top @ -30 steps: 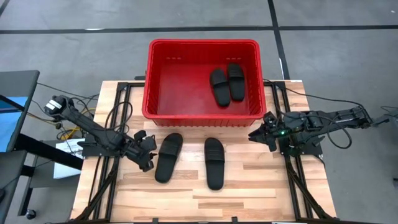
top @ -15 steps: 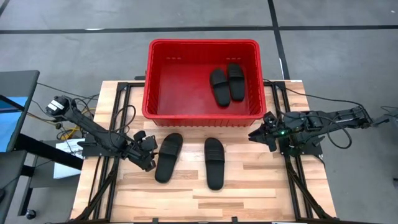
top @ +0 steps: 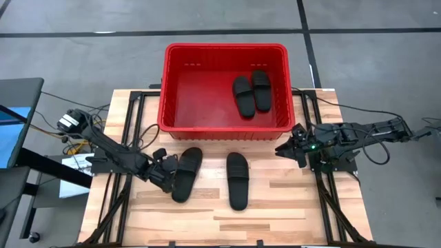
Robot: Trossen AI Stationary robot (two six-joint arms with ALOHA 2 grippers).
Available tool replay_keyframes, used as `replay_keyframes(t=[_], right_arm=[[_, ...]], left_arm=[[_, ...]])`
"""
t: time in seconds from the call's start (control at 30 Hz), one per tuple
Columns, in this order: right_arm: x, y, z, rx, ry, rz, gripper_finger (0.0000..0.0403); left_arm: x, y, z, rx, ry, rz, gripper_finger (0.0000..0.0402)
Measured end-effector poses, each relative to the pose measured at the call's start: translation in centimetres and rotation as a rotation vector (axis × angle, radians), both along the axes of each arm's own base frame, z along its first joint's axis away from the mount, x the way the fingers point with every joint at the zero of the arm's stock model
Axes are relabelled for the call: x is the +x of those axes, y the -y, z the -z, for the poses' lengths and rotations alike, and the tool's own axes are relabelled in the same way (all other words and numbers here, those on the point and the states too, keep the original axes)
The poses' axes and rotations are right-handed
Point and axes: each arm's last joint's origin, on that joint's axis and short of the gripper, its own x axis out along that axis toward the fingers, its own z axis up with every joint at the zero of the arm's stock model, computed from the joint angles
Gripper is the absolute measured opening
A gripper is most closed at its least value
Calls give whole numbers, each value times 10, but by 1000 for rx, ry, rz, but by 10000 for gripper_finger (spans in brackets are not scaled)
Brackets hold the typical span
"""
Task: Pick and place slides into bin
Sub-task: Put the black slide into the red container
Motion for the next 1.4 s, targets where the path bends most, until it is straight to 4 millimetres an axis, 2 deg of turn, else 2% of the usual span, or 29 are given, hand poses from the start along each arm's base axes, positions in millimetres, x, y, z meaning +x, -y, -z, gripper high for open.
replay_keyframes(t=[0.3, 0.5, 0.6, 0.73, 1.1, 1.23, 1.4], right_arm=[[0, 0, 0, 0, 0, 0, 127], [0, 0, 0, 0, 0, 0, 127], [0, 0, 0, 0, 0, 0, 127], [0, 0, 0, 0, 0, 0, 127], [0, 0, 0, -1, 0, 0, 127], [0, 0, 0, -1, 0, -1, 127], [0, 0, 1, -5, -10, -1, 127]], left_arm=[[5, 1, 11, 55, 2, -58, 112], [9, 0, 9, 93, 67, -84, 111], [10, 0, 9, 89, 90, -101, 90], [11, -1, 9, 60, 73, -103, 18], [12, -1, 8, 18, 84, -122, 2], [13, 6, 1, -70, 112, -93, 2], [13, 10, -21, -95, 179, -84, 1]])
